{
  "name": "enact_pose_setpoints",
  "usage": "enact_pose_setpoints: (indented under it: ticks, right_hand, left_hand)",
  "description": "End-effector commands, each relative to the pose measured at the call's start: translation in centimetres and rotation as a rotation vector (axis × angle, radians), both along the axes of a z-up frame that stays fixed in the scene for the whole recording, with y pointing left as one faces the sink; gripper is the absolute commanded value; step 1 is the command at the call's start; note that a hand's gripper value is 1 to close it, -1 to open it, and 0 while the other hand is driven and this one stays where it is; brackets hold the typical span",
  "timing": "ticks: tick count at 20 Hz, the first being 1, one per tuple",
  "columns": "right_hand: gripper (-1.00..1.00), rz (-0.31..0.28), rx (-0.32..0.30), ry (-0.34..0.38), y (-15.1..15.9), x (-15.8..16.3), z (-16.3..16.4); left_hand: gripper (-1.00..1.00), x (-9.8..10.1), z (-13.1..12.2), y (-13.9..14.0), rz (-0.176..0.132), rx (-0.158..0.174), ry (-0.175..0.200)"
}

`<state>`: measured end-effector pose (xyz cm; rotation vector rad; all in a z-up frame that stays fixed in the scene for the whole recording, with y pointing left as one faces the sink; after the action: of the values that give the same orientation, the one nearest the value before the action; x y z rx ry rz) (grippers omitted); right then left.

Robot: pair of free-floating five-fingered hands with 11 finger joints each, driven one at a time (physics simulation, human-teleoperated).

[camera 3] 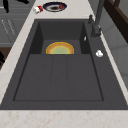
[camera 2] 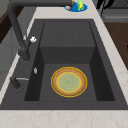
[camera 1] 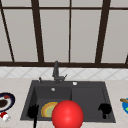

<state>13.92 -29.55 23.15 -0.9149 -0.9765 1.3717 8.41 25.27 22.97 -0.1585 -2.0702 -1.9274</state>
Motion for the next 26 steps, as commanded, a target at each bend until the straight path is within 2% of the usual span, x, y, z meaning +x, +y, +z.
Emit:
enact_pose_setpoints:
  ticks: [1,3,4,5,9,10,12,16,19,20,26]
  right_hand:
    - [0.00,0.000,0.000,0.000,0.0,0.0,0.0]
    - [0.00,0.000,0.000,0.000,0.0,0.0,0.0]
    - [0.00,0.000,0.000,0.000,0.0,0.0,0.0]
    - [0.00,0.000,0.000,0.000,0.0,0.0,0.0]
    - [0.00,0.000,0.000,0.000,0.0,0.0,0.0]
    - [-1.00,0.000,0.000,0.001,0.0,0.0,0.0]
    - [-1.00,-0.008,0.002,0.007,0.2,0.0,0.0]
    - [-1.00,-0.004,0.000,0.021,-0.3,0.2,0.0]
    - [-1.00,0.007,0.001,0.068,-0.3,1.1,0.0]
    - [-1.00,0.015,-0.001,0.055,-0.4,1.2,0.0]
    - [-1.00,0.024,0.012,0.111,-3.0,1.0,0.2]
  left_hand:
    - [-1.00,-1.6,-0.9,-1.2,0.021,0.022,0.004]
    - [-1.00,-1.6,-1.2,-0.9,0.025,0.014,0.011]
    - [-1.00,-1.2,-0.9,-1.0,0.003,0.017,0.013]
    - [-1.00,-1.2,-0.9,-1.1,-0.001,0.001,0.008]
    - [-1.00,-1.2,-1.0,-1.2,-0.001,0.001,0.003]
    - [0.00,-1.2,-1.0,-1.2,-0.001,0.001,0.003]
    - [0.00,-1.2,-0.9,-1.1,-0.010,0.011,-0.006]
    - [0.00,-1.2,-1.0,-1.2,-0.002,0.007,-0.022]
    - [0.00,-1.2,-1.0,-1.2,0.002,0.005,-0.030]
    - [0.00,-1.2,-1.0,-1.2,0.003,0.005,-0.032]
    - [0.00,-1.2,-1.0,-1.2,0.008,0.002,-0.040]
